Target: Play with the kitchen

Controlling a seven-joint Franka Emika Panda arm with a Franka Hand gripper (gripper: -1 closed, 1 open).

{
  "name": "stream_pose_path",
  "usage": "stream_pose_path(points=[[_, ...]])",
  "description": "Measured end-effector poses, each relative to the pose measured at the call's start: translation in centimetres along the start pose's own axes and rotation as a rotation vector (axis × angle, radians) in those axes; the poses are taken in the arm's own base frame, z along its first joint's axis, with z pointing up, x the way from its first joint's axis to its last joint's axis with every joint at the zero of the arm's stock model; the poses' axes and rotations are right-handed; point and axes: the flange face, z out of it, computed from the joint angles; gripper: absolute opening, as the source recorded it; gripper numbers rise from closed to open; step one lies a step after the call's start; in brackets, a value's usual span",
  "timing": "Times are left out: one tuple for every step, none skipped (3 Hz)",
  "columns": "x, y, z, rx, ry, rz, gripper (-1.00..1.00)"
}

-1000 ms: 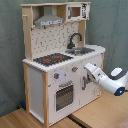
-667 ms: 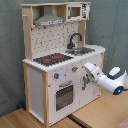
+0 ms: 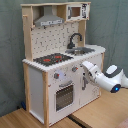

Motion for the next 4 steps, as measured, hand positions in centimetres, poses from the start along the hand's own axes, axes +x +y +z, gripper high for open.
stream_pose_path(points=[[0.0, -0.4, 1.2, 0.013, 0.019, 0.030, 1.00], [0.1, -0.8, 2.7, 0.044, 0.015, 0.088, 1.00], [0.0, -1.1, 4.0, 0.073, 0.009, 0.165, 1.00], [-0.4, -1.7, 5.1, 0.128, 0.007, 0.192, 1.00]])
